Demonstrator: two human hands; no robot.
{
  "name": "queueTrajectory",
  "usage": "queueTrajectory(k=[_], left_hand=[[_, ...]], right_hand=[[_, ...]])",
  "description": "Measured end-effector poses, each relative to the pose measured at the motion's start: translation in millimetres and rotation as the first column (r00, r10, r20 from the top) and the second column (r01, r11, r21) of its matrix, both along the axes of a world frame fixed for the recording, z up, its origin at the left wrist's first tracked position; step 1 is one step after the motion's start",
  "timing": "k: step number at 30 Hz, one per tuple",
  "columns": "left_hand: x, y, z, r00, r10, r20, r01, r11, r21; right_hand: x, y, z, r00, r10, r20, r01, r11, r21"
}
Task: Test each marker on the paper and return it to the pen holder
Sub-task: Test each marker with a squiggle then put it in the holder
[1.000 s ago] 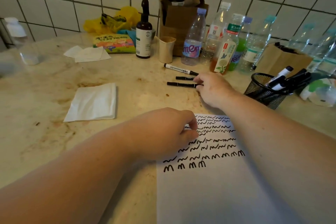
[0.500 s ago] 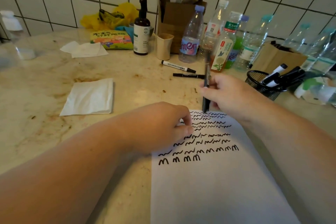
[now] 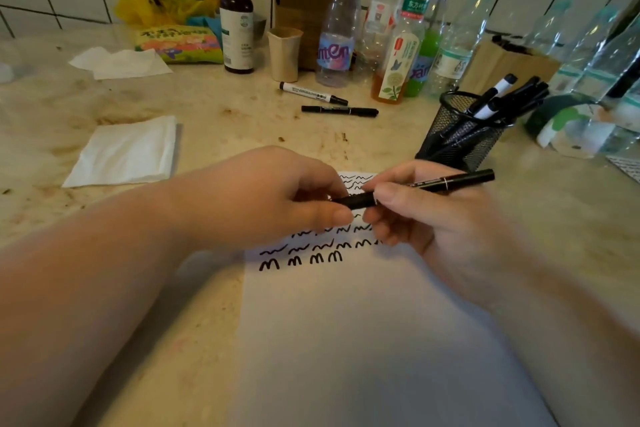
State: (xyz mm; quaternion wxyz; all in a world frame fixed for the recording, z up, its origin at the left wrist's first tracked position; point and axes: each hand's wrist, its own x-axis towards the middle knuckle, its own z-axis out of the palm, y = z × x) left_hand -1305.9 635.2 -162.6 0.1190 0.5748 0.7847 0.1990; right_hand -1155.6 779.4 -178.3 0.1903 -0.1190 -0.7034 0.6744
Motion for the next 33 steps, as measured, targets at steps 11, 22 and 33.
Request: queueTrajectory(k=[11,22,33], left_hand=[[-8.1,-10.9,8.5,0.948,-0.184,0.258,0.223,0.966,-0.128],[-12.6,-1.3,-8.8,0.996,0.073,-0.049,-0.075,0.996,-0.042],[-14.9,-1.9,-13.4,0.994,0.032,-0.104,-0.041,0.996,-0.082]], right_hand=[[6.3,1.9,6.1,0.995,-0.02,-0.099,0.032,0.992,0.123],[7.4,7.0,-4.7,0.984,-0.045,0.175,0.024,0.993,0.118],[9.7,2.8,-3.4,0.97,-0.092,0.224,0.054,0.984,0.168]])
